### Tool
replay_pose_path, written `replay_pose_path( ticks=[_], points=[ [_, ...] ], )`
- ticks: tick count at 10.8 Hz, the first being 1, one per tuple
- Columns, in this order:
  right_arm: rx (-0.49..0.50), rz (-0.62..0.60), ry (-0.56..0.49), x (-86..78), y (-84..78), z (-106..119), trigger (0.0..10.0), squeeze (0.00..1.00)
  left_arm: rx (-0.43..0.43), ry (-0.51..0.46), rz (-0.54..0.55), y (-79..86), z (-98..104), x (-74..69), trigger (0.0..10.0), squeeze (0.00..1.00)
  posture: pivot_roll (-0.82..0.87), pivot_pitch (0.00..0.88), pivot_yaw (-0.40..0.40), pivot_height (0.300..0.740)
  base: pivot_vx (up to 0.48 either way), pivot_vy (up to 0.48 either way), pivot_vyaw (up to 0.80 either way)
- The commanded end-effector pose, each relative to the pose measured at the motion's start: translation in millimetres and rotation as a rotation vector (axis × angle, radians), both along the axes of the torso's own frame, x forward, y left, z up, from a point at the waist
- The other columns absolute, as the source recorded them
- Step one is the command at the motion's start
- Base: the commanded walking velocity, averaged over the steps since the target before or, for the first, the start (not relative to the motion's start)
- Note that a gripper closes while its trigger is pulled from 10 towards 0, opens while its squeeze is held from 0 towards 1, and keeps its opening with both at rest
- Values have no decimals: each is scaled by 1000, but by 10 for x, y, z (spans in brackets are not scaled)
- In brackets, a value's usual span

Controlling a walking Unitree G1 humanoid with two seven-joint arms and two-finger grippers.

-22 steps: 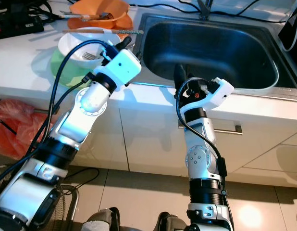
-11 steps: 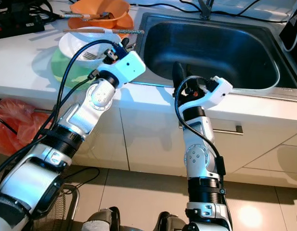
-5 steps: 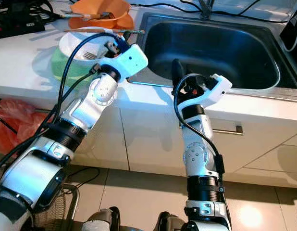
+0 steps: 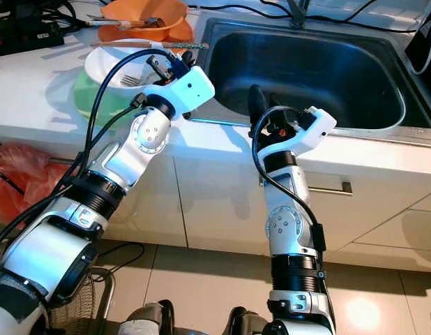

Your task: Kitchen organization

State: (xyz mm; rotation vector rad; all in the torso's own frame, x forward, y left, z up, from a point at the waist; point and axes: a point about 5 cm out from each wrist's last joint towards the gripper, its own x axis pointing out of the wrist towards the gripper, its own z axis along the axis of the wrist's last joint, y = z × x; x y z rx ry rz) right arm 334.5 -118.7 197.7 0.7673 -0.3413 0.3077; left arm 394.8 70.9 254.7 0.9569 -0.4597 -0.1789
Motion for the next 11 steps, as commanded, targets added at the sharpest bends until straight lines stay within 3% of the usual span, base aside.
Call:
replay_pose_path(
  ticks=[1,4,7,8,9,11],
  points=[
    [10,1,-1,-3,-16,9,10000,0,9,-19,-8,-32,49,6,0,0,114,149,-49,740,0,0,0],
    [14,-2,3,-1,-13,3,10000,0,25,-28,1,-16,58,12,0,0,116,152,-47,740,0,0,0],
    [24,-3,7,2,-12,-9,10000,0,106,-89,45,17,163,-1,0,0,117,145,-42,740,0,0,0],
    [25,-2,6,5,-12,-9,10000,0,148,-136,83,32,244,-18,3922,0,117,144,-42,740,0,0,0],
    [26,-1,5,7,-7,-8,10000,0,159,-153,94,42,281,-29,10000,0,121,139,-41,740,0,0,0],
    [27,4,4,8,3,-8,10000,0,153,-157,87,30,303,-58,10000,0,120,136,-41,740,0,0,0]
  ],
)
